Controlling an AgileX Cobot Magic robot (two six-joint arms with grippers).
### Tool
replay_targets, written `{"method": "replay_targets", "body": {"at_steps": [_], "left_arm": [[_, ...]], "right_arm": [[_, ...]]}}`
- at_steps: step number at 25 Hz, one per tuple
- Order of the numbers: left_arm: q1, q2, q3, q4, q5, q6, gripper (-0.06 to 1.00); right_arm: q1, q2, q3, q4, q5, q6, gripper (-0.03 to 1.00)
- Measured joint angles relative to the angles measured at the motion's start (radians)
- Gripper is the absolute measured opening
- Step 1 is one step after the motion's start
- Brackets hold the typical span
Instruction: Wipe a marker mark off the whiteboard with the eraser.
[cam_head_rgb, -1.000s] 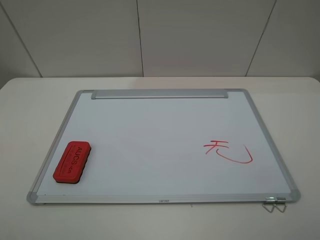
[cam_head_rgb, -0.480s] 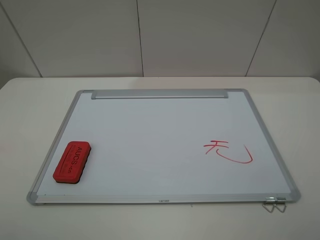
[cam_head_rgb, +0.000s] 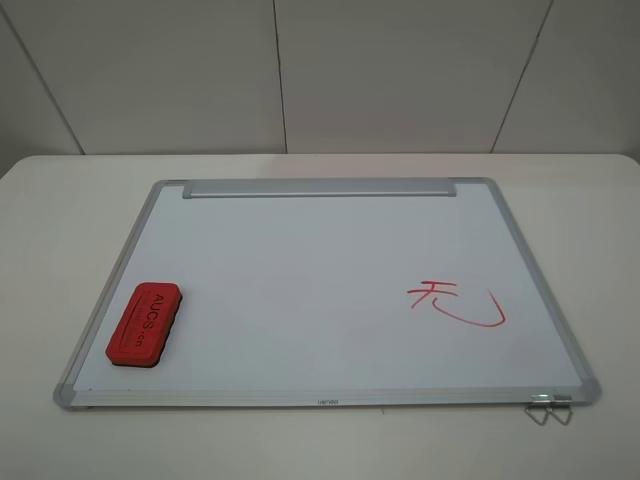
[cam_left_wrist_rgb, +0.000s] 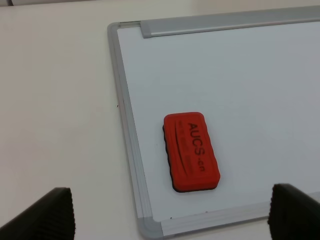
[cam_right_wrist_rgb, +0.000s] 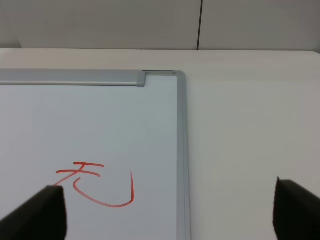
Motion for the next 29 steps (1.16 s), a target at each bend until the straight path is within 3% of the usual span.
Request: {"method": "replay_targets", "body": {"at_steps": [24,29], "left_arm": [[0.003,0.000,0.000,0.003,0.000,0.000,0.77],[0.056,0.000,0.000,0.003,0.000,0.000,0.77]], "right_arm": [[0.000,0.000,0.000,0.000,0.000,0.000,0.71],[0.000,0.000,0.000,0.000,0.000,0.000,0.71]]}}
